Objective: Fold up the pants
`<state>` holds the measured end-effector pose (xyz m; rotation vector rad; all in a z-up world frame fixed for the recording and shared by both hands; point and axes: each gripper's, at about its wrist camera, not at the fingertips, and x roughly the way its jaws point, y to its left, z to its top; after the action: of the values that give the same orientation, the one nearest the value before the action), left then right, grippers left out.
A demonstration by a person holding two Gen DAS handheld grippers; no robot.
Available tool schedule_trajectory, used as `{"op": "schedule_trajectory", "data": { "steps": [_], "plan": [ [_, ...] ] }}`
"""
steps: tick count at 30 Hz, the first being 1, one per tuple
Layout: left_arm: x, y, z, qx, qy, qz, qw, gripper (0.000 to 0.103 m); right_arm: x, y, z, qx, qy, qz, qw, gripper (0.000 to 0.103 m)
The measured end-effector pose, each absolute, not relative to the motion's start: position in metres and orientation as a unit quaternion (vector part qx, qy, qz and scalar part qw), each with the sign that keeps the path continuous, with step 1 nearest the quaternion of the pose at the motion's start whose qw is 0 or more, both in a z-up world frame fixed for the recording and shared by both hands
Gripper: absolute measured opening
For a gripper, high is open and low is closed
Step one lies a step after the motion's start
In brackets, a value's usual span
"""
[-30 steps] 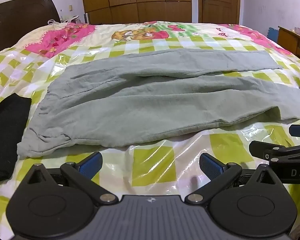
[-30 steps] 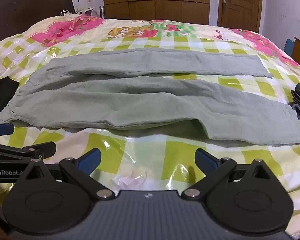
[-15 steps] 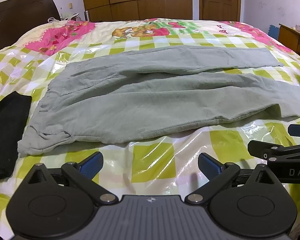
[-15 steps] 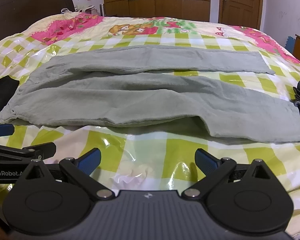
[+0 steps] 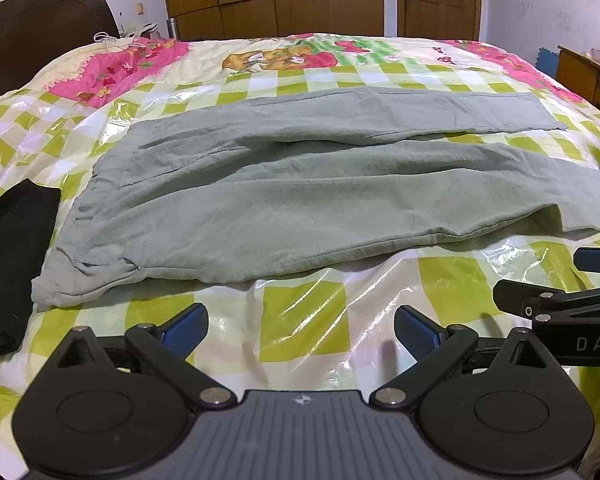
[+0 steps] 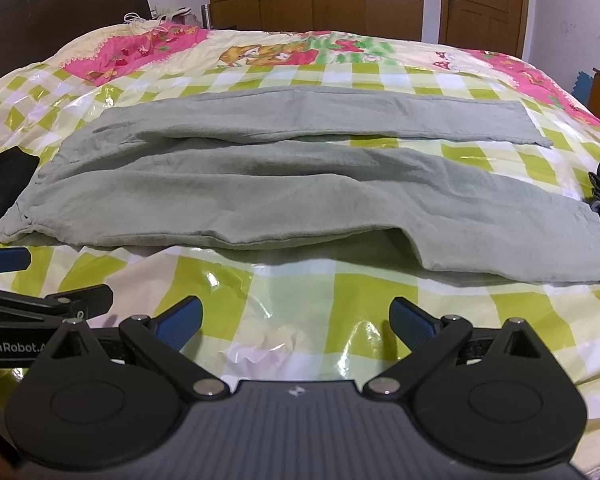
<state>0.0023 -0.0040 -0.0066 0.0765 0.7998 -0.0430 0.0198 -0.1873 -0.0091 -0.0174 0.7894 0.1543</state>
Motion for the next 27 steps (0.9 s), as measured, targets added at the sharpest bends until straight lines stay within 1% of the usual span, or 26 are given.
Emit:
{"op": "schedule_trajectory", "data": {
  "steps": [27],
  "plan": [
    [0.0009, -0.0064, -0.0077, 0.045, 0.388, -0.019, 0.920, 0.103, 0.0199, -0.1865, -0.0106, -0.009, 0.386, 0.076, 0.919, 0.099]
  ]
}}
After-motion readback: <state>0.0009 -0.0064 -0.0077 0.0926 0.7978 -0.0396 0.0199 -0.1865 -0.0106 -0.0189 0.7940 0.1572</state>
